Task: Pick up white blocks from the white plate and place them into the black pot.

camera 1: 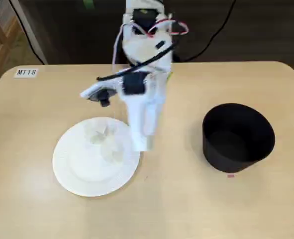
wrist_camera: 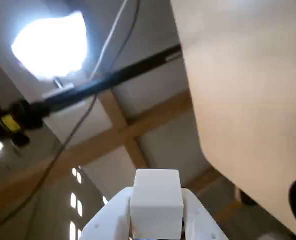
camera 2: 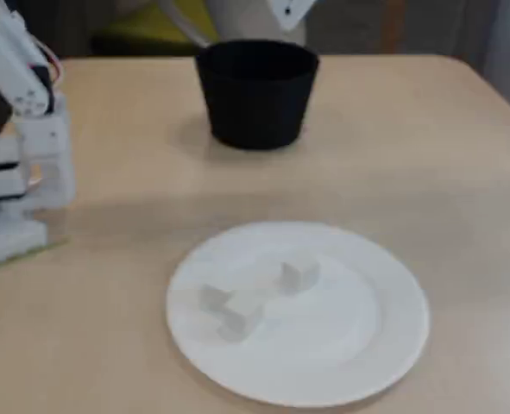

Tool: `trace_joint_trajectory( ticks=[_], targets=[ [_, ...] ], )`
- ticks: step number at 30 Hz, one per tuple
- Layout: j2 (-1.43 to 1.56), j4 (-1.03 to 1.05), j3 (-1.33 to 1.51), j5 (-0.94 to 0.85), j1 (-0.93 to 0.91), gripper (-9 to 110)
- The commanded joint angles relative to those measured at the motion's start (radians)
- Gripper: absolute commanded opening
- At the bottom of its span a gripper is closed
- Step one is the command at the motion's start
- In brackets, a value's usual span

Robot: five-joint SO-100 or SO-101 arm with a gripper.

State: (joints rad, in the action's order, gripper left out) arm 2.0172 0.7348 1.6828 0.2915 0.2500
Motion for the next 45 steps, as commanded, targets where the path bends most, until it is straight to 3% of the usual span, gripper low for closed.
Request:
trace_joint_trajectory(
  ticks=[1,5,11,24,25,29,32,35,40,45],
  targets=[
    [0.051,-0.021,0.017,-0.118,0.176,-2],
    [0.037,-0.021,0.104,-0.229,0.298,-2],
    [-0.011,-0.077,0.252,-0.307,0.339,-2],
    [0.003,-0.002,0.299,-0.316,0.41,-2],
    [0.006,0.006,0.299,-0.313,0.416,-1],
    [0.037,0.025,0.319,-0.35,0.43,25],
    [0.069,0.026,0.344,-0.367,0.422,32],
    [0.091,0.04,0.345,-0.36,0.402,27],
    [0.164,0.109,0.33,-0.319,0.321,-2],
    [0.252,0.215,0.325,-0.229,0.097,-2]
  ],
)
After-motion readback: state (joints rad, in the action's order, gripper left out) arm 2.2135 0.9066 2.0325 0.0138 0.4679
